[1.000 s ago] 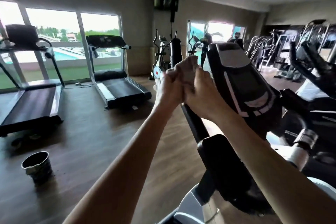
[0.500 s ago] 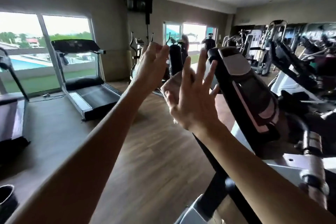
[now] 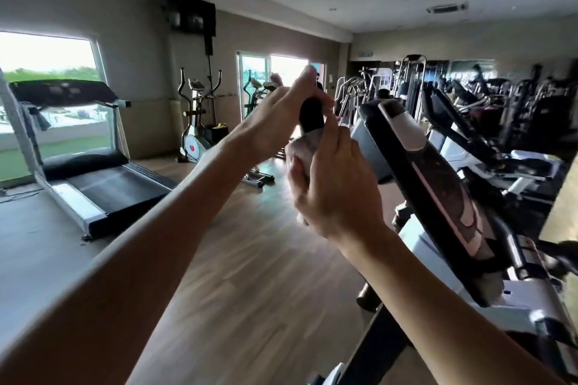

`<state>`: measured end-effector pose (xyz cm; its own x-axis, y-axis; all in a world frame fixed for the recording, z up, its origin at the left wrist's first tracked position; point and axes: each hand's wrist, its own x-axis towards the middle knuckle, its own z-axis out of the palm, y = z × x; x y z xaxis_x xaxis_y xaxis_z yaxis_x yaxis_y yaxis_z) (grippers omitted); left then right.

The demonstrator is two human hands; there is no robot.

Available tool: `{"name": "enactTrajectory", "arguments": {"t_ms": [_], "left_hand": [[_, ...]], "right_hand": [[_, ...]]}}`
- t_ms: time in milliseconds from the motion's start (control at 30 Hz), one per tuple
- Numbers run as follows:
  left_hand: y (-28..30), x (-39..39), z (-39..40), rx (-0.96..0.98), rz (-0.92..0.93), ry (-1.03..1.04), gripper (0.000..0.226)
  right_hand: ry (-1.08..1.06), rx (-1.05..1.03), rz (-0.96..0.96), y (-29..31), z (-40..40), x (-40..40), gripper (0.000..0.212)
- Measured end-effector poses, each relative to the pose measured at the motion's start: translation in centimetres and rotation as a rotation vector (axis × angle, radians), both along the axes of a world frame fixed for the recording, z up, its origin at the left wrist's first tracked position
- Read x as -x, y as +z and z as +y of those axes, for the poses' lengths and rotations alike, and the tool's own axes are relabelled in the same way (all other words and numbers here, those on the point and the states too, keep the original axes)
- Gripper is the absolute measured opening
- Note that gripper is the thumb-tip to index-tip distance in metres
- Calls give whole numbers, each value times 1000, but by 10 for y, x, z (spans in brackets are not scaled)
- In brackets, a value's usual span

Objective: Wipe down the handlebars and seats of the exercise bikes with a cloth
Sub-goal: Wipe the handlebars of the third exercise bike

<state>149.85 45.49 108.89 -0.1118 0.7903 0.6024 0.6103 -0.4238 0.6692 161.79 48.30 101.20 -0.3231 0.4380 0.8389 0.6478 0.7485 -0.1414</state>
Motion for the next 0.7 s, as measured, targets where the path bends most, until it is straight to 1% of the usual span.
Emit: {"name": "enactTrajectory", "arguments": {"t_ms": [100, 167, 233, 333, 433, 533, 600, 700], "left_hand": [[0, -3, 0, 2, -48, 7, 66], [-1, -4, -2, -8, -92, 1, 65], [-2, -2, -8, -10, -73, 24, 67], [-3, 1, -15, 17, 4, 50, 73], [-2, 0, -18, 24, 48, 77, 76], [0, -1, -18, 34, 63, 85, 76], [3, -1, -19, 55, 45, 64, 71], [5, -2, -19, 87, -31, 5, 60]], "right_hand": [[31, 22, 59, 17, 7, 10, 74], [58, 35, 117, 18, 6, 11, 71], [46, 42, 130, 11, 1, 7, 68], [-32, 57, 90, -11, -9, -3, 61], [-112, 39, 36, -26, -16, -10, 69], [-134, 17, 49, -18, -12, -3, 78], [-90, 14, 82, -1, -7, 6, 80], [-12, 42, 75, 30, -1, 15, 81]]}}
